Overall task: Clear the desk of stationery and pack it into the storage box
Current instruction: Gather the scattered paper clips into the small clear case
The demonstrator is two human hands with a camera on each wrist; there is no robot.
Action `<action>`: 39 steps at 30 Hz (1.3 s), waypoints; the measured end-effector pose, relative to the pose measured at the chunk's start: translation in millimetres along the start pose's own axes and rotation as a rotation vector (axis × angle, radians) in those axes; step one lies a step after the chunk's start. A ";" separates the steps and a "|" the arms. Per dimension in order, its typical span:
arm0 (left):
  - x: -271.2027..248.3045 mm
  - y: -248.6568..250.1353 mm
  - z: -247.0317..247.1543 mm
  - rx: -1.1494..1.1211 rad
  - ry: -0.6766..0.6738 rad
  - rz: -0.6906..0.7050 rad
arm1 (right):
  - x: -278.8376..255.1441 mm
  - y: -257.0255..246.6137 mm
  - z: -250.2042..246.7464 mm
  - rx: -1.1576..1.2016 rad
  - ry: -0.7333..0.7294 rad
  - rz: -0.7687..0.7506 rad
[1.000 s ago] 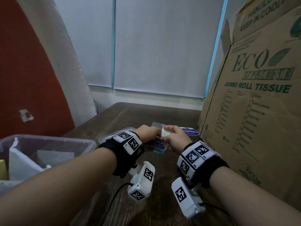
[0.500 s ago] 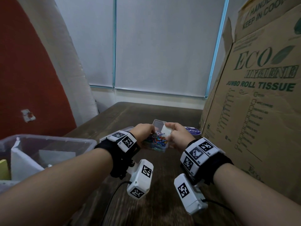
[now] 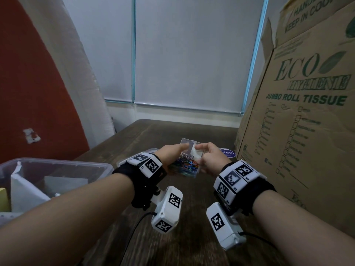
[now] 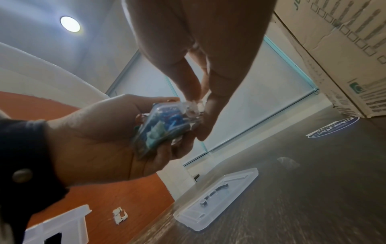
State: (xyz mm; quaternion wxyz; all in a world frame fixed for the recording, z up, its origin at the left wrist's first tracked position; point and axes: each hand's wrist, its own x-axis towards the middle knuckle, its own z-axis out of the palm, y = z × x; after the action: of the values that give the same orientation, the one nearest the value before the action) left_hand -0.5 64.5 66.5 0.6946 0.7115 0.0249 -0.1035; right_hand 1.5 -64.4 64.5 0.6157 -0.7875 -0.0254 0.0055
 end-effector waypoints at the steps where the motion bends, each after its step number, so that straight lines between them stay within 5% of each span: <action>1: -1.3 0.4 0.4 -0.042 -0.023 0.005 | 0.6 0.1 0.1 -0.010 0.013 -0.011; 4: -5.2 1.0 2.2 -0.145 -0.065 0.043 | 3.6 -0.8 -0.6 0.005 0.067 -0.053; 12: -6.5 1.8 8.4 -0.243 0.073 0.130 | 6.9 -0.9 3.1 0.108 0.151 -0.064; 16: -5.8 4.9 7.3 -0.221 0.138 0.103 | 2.9 -3.1 6.1 0.119 0.030 0.104; 22: -5.2 6.2 1.8 -0.313 0.054 0.032 | -3.1 -7.8 4.7 0.128 -0.122 0.253; 30: -11.4 3.0 2.8 -0.257 -0.172 0.032 | 3.2 -6.0 2.5 0.069 -0.084 0.253; 39: -14.0 3.8 -0.3 0.098 -0.140 0.242 | 0.5 -13.0 -4.6 0.042 -0.026 0.213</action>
State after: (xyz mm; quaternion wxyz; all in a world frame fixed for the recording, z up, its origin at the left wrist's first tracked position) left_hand -13.5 66.2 72.8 0.6664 0.7335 -0.1147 -0.0693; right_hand 1.8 -65.8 78.3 0.6277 -0.7725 0.0504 0.0816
